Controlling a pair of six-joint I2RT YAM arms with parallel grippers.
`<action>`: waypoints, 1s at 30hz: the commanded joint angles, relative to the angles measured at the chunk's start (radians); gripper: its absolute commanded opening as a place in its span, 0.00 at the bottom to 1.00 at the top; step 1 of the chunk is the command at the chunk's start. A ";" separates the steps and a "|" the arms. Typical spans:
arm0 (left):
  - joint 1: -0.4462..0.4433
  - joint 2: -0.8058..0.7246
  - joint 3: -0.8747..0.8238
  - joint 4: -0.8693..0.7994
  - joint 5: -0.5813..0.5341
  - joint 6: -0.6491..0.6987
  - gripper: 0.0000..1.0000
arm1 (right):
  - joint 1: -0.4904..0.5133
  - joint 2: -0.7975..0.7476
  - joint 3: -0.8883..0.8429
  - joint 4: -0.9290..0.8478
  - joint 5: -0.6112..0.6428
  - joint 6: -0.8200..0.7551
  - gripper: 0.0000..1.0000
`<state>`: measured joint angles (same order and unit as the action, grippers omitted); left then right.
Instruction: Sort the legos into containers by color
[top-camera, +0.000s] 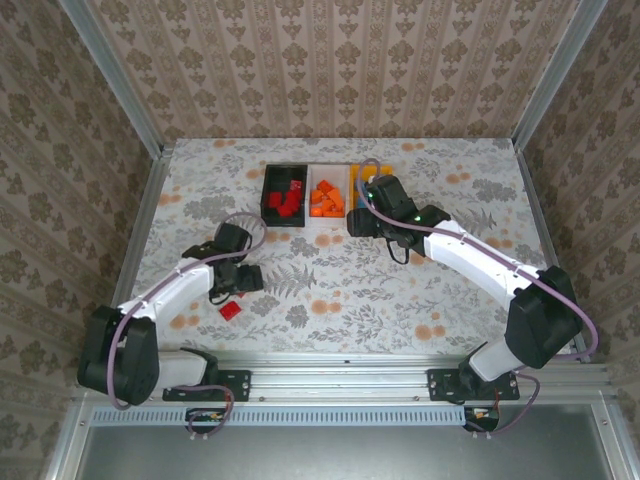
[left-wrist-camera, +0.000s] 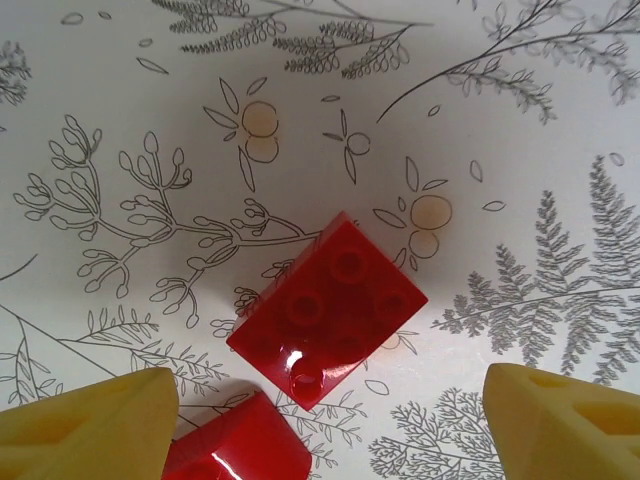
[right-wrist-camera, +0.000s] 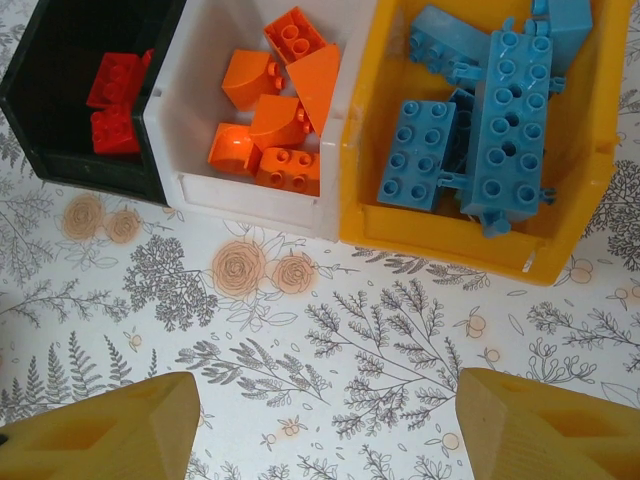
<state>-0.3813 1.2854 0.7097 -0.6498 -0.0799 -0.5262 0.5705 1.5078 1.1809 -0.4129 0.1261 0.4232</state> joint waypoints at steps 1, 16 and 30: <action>-0.007 0.043 0.010 -0.002 -0.020 0.016 0.81 | 0.006 0.026 0.038 -0.023 -0.008 0.012 0.71; 0.080 0.249 0.123 0.023 -0.031 -0.035 0.64 | 0.008 0.039 0.055 -0.028 -0.001 0.009 0.71; 0.099 0.179 0.071 0.036 0.020 -0.070 0.52 | 0.009 0.033 0.043 -0.021 0.000 0.006 0.71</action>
<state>-0.2745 1.5066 0.8066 -0.6003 -0.0750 -0.5652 0.5728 1.5406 1.2110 -0.4191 0.1230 0.4232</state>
